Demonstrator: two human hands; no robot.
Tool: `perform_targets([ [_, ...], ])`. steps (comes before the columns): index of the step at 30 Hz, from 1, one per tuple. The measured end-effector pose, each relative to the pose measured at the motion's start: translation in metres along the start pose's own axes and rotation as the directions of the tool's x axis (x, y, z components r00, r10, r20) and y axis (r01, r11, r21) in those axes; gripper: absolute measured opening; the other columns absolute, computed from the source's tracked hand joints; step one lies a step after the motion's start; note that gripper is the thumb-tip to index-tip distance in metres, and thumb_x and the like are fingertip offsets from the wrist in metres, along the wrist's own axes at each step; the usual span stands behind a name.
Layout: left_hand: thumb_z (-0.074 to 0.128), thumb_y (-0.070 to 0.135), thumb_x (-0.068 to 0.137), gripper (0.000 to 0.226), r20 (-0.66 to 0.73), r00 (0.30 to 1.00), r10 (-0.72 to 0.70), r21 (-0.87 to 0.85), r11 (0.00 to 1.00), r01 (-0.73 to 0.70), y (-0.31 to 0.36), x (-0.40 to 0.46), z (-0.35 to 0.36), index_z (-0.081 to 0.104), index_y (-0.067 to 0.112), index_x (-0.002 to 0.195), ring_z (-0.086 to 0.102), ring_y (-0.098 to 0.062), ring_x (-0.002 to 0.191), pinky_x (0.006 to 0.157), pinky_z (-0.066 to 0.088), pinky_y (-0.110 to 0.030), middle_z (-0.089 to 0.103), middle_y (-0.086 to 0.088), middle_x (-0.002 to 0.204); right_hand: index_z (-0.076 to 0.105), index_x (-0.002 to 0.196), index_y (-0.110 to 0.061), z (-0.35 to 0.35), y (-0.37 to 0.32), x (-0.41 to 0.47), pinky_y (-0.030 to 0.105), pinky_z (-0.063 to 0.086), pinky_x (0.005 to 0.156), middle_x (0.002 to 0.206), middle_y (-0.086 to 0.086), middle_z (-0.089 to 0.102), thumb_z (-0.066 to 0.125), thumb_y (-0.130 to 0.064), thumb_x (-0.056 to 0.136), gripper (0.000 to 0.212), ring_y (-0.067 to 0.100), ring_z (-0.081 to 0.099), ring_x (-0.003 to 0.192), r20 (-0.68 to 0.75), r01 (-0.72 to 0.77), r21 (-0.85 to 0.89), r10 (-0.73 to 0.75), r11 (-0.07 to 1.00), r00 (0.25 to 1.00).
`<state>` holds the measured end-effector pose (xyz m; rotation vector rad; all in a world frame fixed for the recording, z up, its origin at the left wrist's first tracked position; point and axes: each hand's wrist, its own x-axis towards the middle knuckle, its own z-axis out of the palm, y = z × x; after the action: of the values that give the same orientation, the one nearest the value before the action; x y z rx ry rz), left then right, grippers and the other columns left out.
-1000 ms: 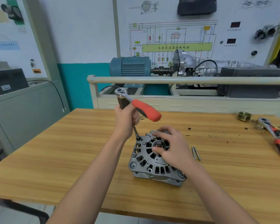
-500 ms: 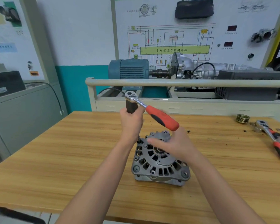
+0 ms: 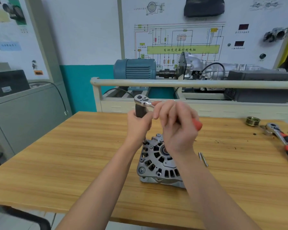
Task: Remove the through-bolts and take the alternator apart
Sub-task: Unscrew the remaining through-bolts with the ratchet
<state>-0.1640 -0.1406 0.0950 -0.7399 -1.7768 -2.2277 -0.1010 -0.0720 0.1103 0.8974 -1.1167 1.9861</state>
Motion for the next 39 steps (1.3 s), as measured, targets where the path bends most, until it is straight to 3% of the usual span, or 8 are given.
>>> perform_targets([
  [8,0.060,0.004,0.076,0.034,0.483,0.876,-0.017,0.007,1.000,0.016,0.011,0.014,-0.018,0.044,0.013,0.048,0.033,-0.017,0.038,0.045,0.032,-0.023,0.037,0.001,0.041,0.040,0.042,-0.015,-0.023,-0.009,0.056,0.024,0.044,0.050,0.036,-0.005,0.030,0.040,-0.019,0.087,0.044,0.012,0.029,0.033,-0.127,-0.366,0.592,0.532,0.718,0.837],
  [12,0.057,0.006,0.075,0.043,0.420,0.903,-0.093,-0.060,0.990,0.130,0.006,0.017,-0.009,0.036,0.024,0.042,0.017,-0.009,0.036,0.042,0.015,-0.019,0.024,0.007,0.041,0.037,0.042,-0.016,-0.024,-0.008,0.069,0.021,0.040,0.045,0.036,-0.007,0.027,0.036,-0.019,0.093,0.051,0.011,0.026,0.031,-0.191,-0.390,0.630,0.621,0.672,0.761],
  [19,0.057,0.008,0.073,0.017,0.128,0.992,-0.014,-0.054,0.998,0.021,0.003,0.008,-0.001,0.048,0.010,0.058,0.028,-0.009,0.038,0.040,0.025,-0.019,0.035,0.006,0.043,0.044,0.052,-0.019,-0.004,-0.003,0.007,0.035,0.044,0.067,0.045,-0.004,0.040,0.044,-0.012,0.086,0.034,0.017,0.038,0.047,-0.117,0.033,0.164,-0.014,0.986,0.993],
  [22,0.056,0.008,0.082,0.042,0.031,0.997,-0.071,-0.039,0.997,0.072,0.004,0.005,0.004,0.059,0.024,0.044,0.040,-0.002,0.040,0.045,0.036,-0.023,0.045,0.011,0.041,0.051,0.065,-0.026,0.001,0.007,-0.013,0.038,0.045,0.075,0.062,-0.010,0.051,0.042,-0.007,0.086,0.030,0.013,0.050,0.060,0.157,0.342,-0.272,-0.309,0.900,0.938],
  [25,0.055,0.001,0.082,0.038,0.015,0.999,-0.047,-0.015,0.999,0.047,0.003,0.006,0.002,0.053,0.021,0.051,0.037,-0.002,0.041,0.043,0.032,-0.020,0.044,0.008,0.044,0.052,0.064,-0.022,0.002,0.005,-0.009,0.038,0.045,0.073,0.057,-0.007,0.047,0.041,-0.007,0.084,0.028,0.013,0.048,0.058,0.175,0.367,-0.286,-0.329,0.885,0.928],
  [29,0.059,0.009,0.070,0.023,0.115,0.993,0.001,-0.032,0.999,0.002,0.000,0.006,-0.005,0.046,0.017,0.053,0.028,-0.009,0.038,0.040,0.026,-0.019,0.034,0.004,0.044,0.041,0.044,-0.019,-0.009,-0.006,0.015,0.033,0.043,0.065,0.042,-0.003,0.037,0.038,-0.009,0.084,0.041,0.017,0.038,0.045,-0.017,-0.003,0.195,0.007,0.981,1.000],
  [32,0.060,0.007,0.071,0.035,0.246,0.968,0.036,-0.030,0.999,-0.029,0.000,0.007,-0.012,0.046,0.023,0.044,0.028,-0.011,0.034,0.041,0.027,-0.018,0.034,0.006,0.039,0.037,0.039,-0.017,-0.020,-0.010,0.042,0.026,0.041,0.052,0.036,-0.003,0.028,0.039,-0.015,0.081,0.042,0.014,0.028,0.036,-0.076,-0.309,0.537,0.410,0.785,0.909],
  [39,0.057,0.007,0.069,0.041,0.255,0.966,-0.047,-0.059,0.996,0.064,0.003,0.010,-0.007,0.041,0.023,0.035,0.023,-0.007,0.031,0.039,0.023,-0.014,0.029,0.009,0.036,0.032,0.040,-0.017,-0.015,-0.007,0.074,0.019,0.032,0.042,0.034,-0.006,0.024,0.039,-0.014,0.082,0.042,0.011,0.023,0.030,-0.115,-0.455,0.634,0.658,0.626,0.744],
])
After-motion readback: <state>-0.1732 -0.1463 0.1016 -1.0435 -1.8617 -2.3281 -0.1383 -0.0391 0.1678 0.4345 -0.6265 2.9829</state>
